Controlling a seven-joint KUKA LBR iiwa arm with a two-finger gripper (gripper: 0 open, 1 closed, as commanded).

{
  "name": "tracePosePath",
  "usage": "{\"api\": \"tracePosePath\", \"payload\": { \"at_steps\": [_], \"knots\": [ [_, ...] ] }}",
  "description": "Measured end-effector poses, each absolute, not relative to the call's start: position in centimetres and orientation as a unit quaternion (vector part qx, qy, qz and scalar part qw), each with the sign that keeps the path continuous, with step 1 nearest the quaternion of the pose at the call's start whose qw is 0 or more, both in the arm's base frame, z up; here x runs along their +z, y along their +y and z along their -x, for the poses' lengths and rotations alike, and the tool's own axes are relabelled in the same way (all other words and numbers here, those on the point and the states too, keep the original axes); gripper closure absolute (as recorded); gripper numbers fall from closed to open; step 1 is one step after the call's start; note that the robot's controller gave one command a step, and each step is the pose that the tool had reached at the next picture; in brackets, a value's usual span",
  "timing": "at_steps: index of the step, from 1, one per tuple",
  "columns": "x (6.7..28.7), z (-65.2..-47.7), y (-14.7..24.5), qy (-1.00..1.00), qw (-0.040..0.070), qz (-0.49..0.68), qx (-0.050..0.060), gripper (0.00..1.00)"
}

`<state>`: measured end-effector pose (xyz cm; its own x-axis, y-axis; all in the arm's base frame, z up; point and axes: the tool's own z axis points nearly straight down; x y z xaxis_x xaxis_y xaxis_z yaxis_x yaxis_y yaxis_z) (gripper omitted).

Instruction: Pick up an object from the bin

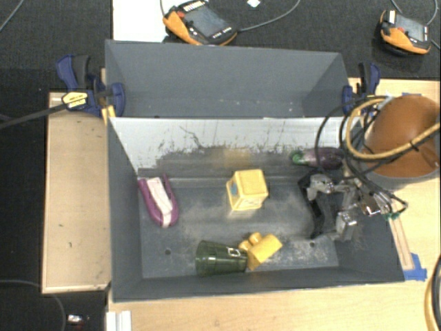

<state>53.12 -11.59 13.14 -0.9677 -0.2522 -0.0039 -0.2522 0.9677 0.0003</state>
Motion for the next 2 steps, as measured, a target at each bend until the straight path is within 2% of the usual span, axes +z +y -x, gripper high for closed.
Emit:
{"api": "tracePosePath", "payload": {
  "at_steps": [1, 2],
  "knots": [
    [13.7, -54.4, -10.6, 0.982, 0.001, 0.191, -0.001, 0.0],
    [13.2, -50.4, -13.0, 0.977, 0.0, 0.211, -0.001, 0.0]
  ]
}}
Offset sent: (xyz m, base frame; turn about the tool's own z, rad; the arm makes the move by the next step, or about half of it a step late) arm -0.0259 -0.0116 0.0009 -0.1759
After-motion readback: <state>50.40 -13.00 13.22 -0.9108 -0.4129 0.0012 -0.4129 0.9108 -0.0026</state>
